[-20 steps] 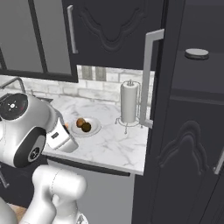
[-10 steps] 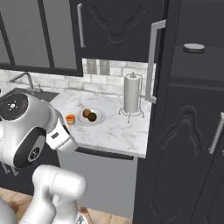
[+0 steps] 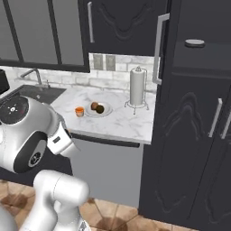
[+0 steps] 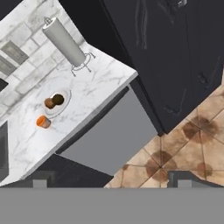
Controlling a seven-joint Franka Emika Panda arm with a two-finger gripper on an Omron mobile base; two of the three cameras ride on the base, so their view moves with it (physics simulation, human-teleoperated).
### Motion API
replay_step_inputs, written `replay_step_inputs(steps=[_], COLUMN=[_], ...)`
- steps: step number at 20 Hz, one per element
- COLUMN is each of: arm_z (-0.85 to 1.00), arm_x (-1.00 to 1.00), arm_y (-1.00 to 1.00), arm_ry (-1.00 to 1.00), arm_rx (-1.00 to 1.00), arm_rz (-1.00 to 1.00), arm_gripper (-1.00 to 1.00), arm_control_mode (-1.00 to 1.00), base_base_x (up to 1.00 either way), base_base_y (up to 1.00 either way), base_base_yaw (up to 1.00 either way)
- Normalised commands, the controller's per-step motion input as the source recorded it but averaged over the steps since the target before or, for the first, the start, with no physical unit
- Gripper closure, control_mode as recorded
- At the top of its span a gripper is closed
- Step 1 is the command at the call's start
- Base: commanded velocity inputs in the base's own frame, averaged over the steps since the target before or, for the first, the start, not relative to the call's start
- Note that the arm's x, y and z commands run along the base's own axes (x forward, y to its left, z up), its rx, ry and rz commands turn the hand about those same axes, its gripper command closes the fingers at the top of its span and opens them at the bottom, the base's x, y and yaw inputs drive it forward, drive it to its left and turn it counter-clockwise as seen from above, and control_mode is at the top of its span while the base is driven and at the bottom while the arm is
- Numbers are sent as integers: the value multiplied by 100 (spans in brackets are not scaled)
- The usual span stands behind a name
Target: Pick the avocado and bread from the counter and place them on the plate. Then pick the jam from the cabinet and place it next to the plate. Lastly close the cabinet door.
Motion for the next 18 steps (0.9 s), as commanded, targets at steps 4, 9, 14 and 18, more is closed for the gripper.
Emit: replay_step_inputs(steps=[4,9,14,18], arm_z=[0,0,0,0], arm_x=[0,0,0,0], arm_y=[0,0,0,0], arm_ry=[0,0,0,0], arm_rx=[0,0,0,0], arm_rz=[0,0,0,0], arm_gripper=[-100,-100,-100,-100], arm_control_mode=[100,100,100,100], base_base_x=[-43,-29,-15,-7], base_base_y=[-45,-56,-65,-67], base_base_yaw=[-1,-2,-3,0])
